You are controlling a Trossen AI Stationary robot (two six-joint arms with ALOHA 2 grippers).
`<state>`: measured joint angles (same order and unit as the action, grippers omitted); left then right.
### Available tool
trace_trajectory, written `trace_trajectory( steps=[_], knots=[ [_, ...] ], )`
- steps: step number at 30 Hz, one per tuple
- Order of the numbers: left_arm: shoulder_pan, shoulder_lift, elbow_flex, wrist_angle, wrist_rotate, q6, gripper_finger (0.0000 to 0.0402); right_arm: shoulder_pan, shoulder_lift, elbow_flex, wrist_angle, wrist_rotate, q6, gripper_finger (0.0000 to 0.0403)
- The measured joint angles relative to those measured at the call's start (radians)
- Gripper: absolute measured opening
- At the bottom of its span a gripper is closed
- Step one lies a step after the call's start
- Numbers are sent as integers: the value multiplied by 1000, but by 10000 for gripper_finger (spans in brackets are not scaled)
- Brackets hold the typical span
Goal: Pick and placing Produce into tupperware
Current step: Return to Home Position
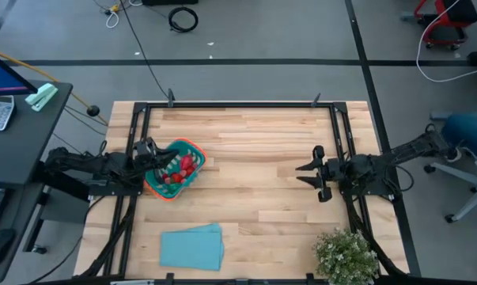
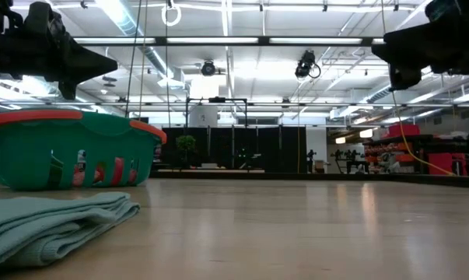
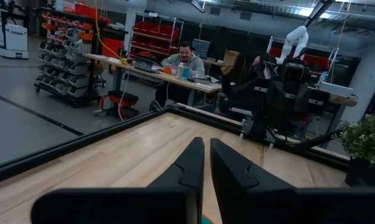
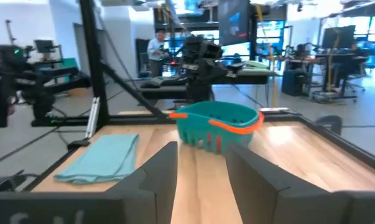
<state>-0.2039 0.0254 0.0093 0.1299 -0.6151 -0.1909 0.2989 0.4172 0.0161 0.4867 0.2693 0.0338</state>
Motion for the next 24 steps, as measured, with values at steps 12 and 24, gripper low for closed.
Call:
trace_trajectory(
  steps=[12,24],
  knots=[
    [0,0,0,0,0,0,30,-30,-179,62,-216,-75,-3,145],
    [0,0,0,0,0,0,31,-35,-203,26,-171,-69,-25,145]
  ],
)
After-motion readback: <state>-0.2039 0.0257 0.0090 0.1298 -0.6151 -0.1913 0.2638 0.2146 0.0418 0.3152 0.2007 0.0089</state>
